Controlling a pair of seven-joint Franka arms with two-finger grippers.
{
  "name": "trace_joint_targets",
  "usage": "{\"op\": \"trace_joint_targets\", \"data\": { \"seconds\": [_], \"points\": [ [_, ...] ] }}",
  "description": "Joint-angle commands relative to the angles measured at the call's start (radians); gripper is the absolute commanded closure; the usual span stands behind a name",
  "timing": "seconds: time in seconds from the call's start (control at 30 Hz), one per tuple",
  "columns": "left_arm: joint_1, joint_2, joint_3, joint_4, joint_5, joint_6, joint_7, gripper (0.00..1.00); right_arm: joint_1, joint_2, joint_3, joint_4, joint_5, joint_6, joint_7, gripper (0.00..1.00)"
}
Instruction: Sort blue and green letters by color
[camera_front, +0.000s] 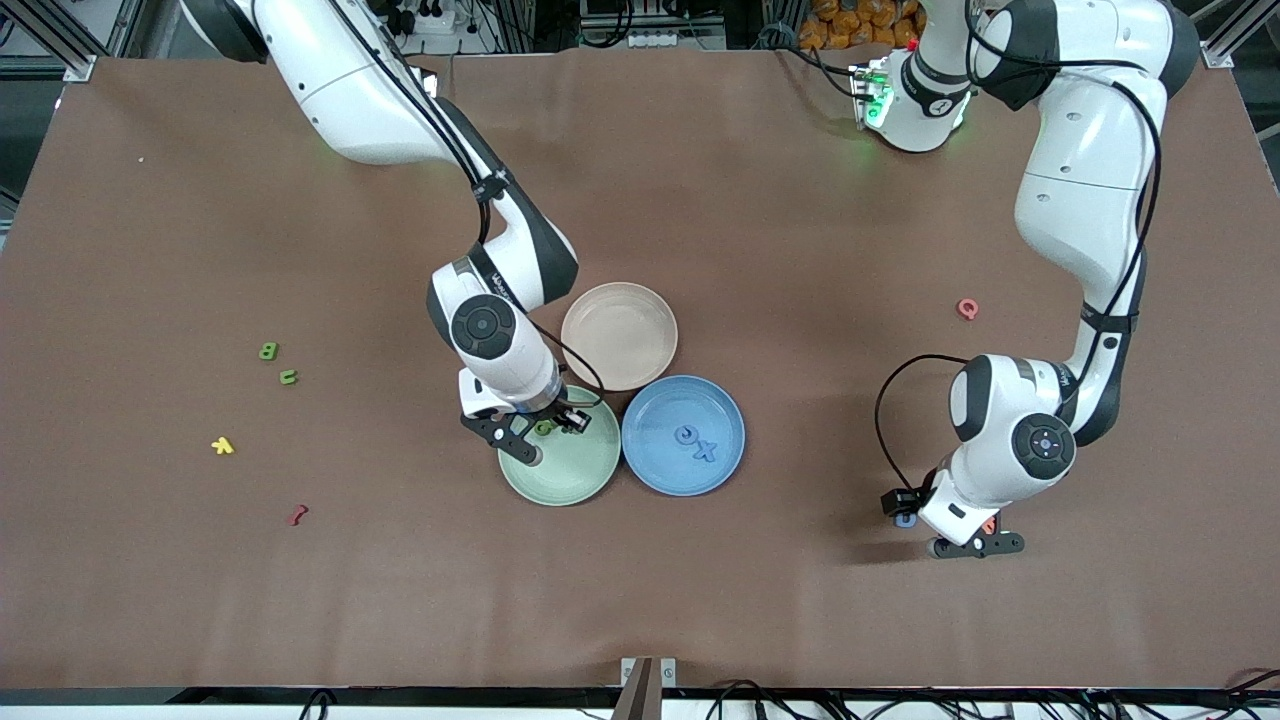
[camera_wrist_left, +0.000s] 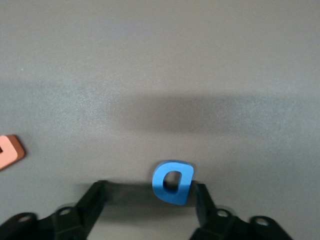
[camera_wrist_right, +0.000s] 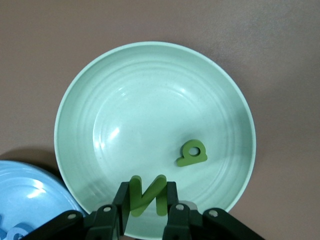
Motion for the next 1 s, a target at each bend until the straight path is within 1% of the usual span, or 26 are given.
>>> {"op": "trace_joint_targets", "data": {
  "seconds": [0.0,0.23,0.37,0.57,0.67,0.8,0.97],
  "points": [
    [-0.031,0.012,0.007,0.02,0.019,0.004,-0.154,1.0,0.003,0.01,-0.007,0.034,0.006,-0.012,0.021,0.0],
    [-0.031,0.012,0.007,0.023,0.018,0.004,-0.173,1.0,0.0,-0.006,-0.009,0.034,0.013,-0.03,0.018,0.0],
    [-0.031,0.001,0.006,0.023,0.016,0.004,-0.177,1.0,-0.001,-0.026,-0.009,0.034,0.011,-0.061,0.018,0.0],
    [-0.031,-0.017,0.004,0.022,0.015,-0.002,-0.211,1.0,-0.001,-0.038,-0.009,0.034,0.009,-0.072,0.018,0.0],
    [-0.034,-0.039,-0.002,0.022,0.01,-0.007,-0.231,1.0,-0.009,-0.064,-0.012,0.034,0.006,-0.113,0.012,0.0],
    [-0.05,-0.062,-0.004,0.02,0.008,-0.019,-0.298,1.0,-0.016,-0.101,-0.013,0.033,0.003,-0.165,0.006,0.0],
    [-0.121,-0.068,-0.002,0.016,0.016,-0.028,-0.433,1.0,-0.023,-0.148,-0.021,0.025,0.002,-0.24,-0.021,0.0]
  ]
}}
